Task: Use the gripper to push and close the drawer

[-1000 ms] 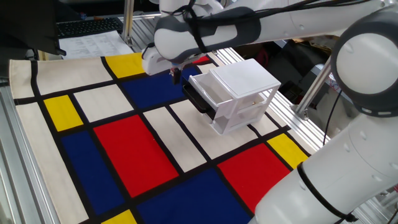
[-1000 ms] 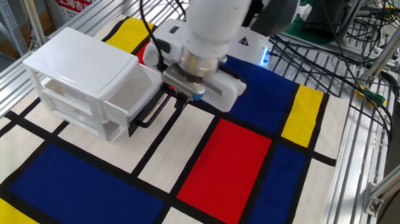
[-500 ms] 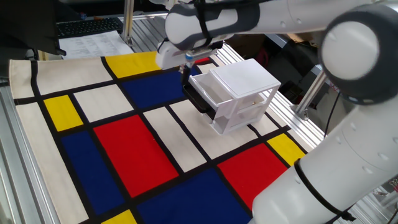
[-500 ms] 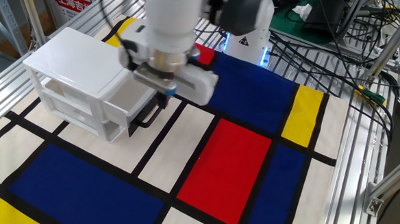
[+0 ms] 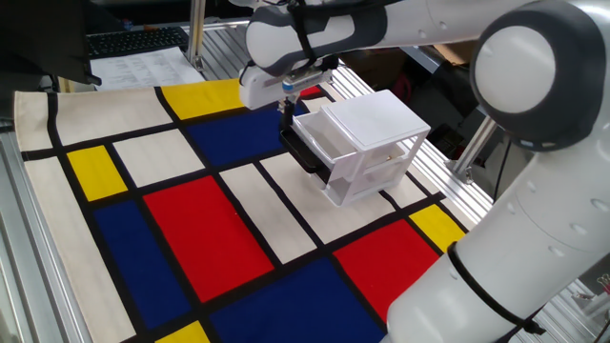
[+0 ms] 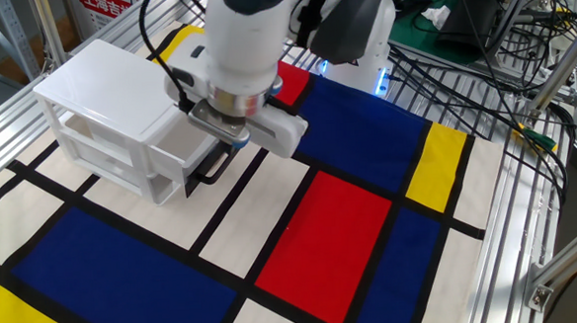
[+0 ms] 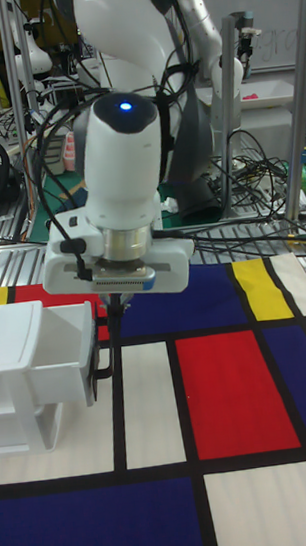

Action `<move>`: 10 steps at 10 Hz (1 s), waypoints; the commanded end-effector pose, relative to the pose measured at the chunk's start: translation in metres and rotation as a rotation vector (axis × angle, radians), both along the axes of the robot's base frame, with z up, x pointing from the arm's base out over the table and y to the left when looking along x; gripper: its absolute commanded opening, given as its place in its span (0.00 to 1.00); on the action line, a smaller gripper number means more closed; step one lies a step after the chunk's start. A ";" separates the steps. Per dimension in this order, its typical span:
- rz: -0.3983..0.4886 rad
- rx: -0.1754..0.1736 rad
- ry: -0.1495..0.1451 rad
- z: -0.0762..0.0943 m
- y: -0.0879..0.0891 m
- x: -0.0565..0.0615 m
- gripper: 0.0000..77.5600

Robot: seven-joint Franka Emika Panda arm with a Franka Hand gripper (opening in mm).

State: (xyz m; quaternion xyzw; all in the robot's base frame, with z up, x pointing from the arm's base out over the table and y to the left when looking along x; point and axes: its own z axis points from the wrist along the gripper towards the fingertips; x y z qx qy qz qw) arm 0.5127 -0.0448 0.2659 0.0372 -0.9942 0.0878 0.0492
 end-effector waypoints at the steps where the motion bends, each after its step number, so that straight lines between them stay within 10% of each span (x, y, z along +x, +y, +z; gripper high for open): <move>1: 0.012 0.047 0.006 -0.008 -0.011 -0.002 0.00; 10: 0.002 0.079 -0.005 -0.026 -0.023 -0.013 0.00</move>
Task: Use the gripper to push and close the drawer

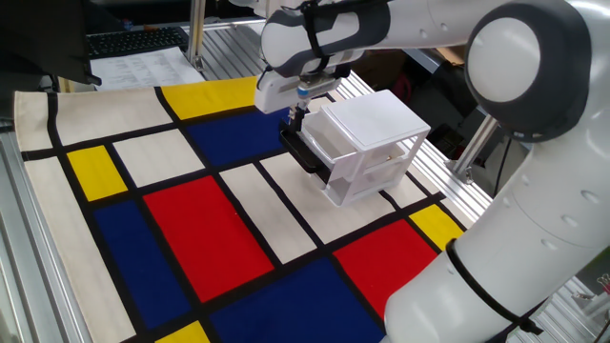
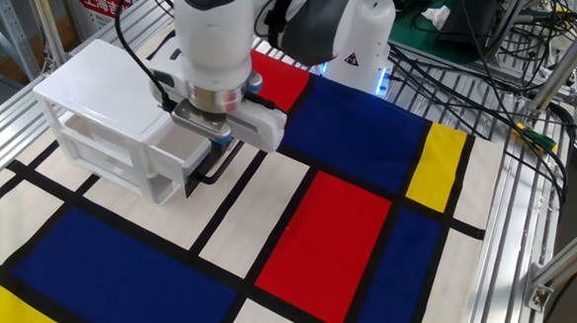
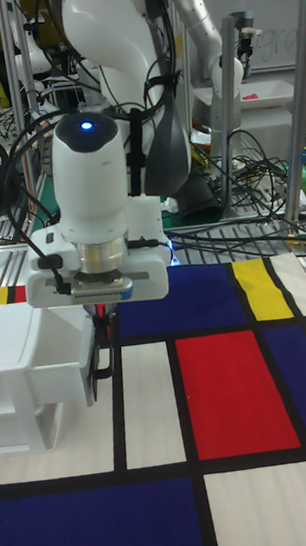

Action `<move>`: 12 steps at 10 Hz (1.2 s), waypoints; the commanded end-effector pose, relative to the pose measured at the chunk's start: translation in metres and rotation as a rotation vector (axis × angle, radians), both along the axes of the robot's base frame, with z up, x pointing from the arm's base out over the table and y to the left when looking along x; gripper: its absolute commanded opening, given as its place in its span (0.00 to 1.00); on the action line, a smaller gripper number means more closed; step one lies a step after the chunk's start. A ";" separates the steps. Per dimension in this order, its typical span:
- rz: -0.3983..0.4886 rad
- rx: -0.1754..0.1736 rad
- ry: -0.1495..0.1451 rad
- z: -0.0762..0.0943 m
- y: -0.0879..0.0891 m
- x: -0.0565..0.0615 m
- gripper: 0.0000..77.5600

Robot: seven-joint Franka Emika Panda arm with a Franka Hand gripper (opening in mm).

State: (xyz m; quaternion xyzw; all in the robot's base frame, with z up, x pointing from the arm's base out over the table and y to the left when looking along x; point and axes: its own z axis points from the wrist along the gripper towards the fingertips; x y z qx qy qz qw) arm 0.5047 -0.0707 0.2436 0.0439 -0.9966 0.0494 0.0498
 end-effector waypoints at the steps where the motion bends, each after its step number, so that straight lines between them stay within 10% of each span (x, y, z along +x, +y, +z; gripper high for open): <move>1: -0.008 0.001 -0.009 -0.004 0.003 -0.005 0.00; 12: 0.016 0.006 -0.010 -0.006 -0.013 -0.007 0.00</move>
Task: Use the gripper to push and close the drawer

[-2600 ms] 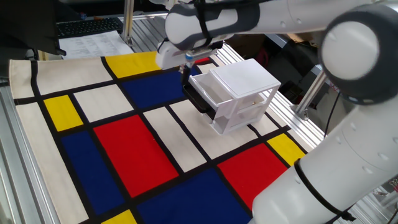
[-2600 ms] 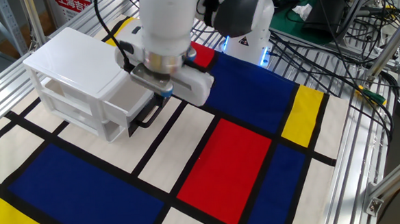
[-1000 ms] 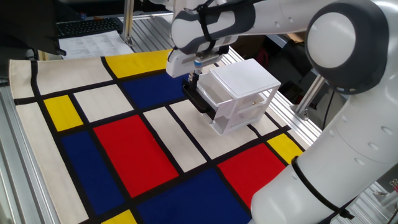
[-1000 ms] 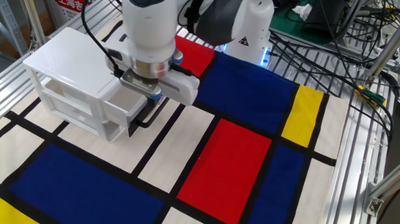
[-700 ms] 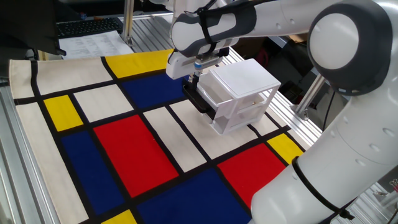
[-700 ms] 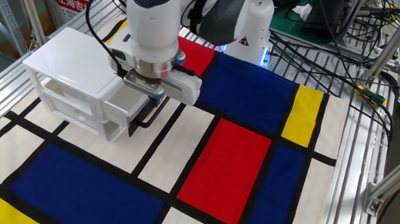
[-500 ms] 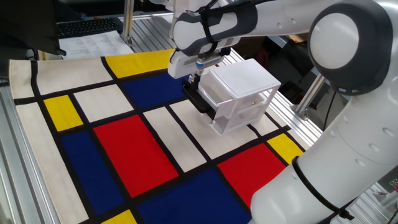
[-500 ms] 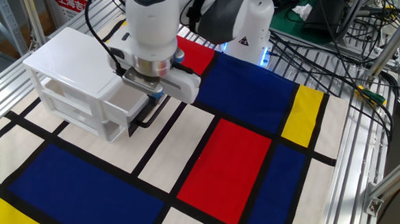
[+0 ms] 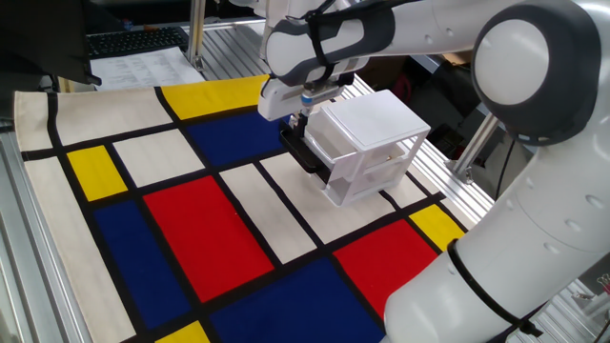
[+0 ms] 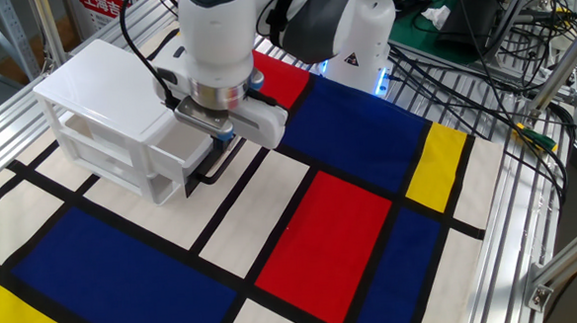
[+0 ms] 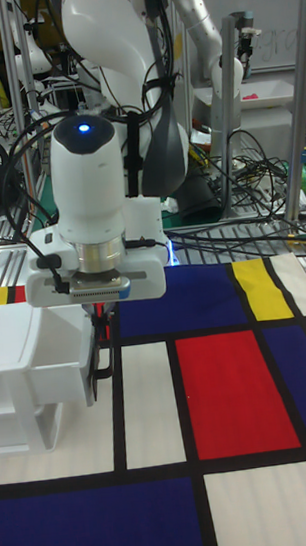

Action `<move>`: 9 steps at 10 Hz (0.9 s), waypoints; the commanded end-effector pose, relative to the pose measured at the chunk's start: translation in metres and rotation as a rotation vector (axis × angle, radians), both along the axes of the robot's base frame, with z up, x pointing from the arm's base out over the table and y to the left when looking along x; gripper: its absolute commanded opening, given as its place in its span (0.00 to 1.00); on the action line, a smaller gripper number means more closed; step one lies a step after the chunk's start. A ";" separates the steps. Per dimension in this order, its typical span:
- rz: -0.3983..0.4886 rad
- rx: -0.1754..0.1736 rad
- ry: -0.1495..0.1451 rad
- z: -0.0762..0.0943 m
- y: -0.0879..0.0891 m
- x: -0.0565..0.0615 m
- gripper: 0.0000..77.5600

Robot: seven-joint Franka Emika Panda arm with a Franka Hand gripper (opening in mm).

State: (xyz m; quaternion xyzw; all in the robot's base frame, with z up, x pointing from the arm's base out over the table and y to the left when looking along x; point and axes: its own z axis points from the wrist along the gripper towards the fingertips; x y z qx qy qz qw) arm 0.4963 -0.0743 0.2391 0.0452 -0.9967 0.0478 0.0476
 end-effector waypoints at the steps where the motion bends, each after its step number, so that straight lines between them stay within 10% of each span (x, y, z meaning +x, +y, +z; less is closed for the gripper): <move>1: 0.013 0.002 -0.006 -0.002 -0.010 0.001 0.00; 9: 0.036 -0.001 -0.005 0.004 -0.031 -0.001 0.00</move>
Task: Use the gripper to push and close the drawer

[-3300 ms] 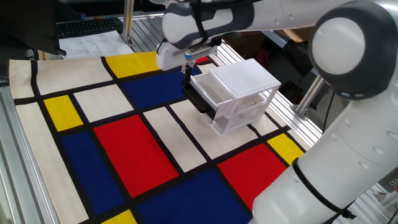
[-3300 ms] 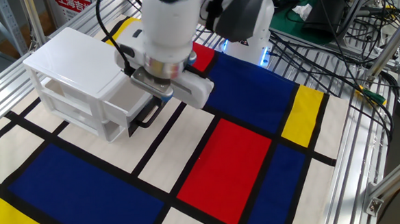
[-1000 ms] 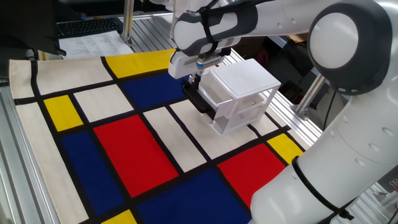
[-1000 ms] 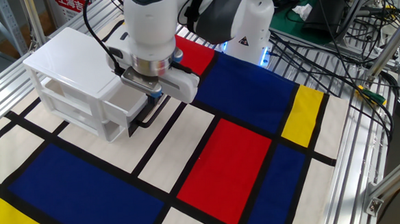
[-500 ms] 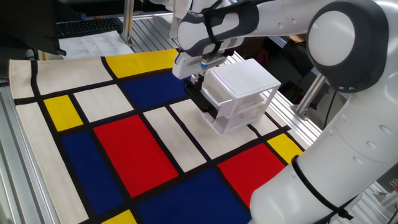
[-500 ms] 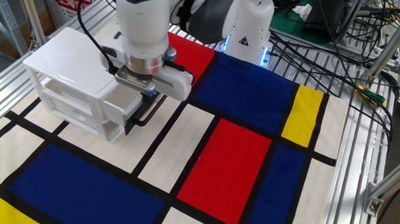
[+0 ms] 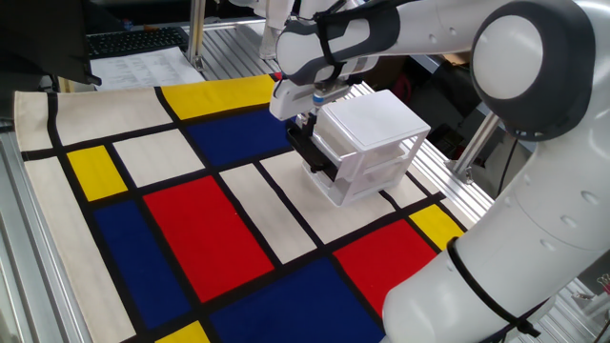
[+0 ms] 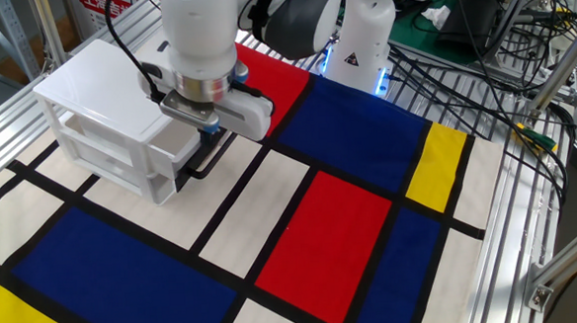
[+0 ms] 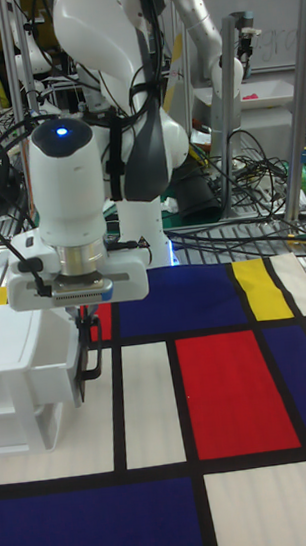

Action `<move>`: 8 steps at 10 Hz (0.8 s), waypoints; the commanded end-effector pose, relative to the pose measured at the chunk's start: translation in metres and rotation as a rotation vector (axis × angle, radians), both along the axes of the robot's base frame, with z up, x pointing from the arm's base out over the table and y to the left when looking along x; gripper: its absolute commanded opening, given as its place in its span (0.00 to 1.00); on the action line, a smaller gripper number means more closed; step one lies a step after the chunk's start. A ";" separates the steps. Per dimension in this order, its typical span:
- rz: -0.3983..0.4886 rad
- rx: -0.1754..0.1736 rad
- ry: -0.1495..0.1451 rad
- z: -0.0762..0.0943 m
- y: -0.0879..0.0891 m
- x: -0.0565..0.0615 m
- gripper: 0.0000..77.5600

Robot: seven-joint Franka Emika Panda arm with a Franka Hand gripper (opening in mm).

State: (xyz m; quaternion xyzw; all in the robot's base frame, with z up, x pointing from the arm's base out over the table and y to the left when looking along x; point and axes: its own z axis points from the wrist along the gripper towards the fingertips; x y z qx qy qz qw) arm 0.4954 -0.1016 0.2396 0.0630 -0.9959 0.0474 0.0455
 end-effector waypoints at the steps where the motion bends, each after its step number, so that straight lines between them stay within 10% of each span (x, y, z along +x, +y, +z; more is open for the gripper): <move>1: 0.001 -0.003 -0.002 0.003 -0.005 0.000 0.00; 8: -0.032 0.014 0.001 0.012 0.017 0.000 0.00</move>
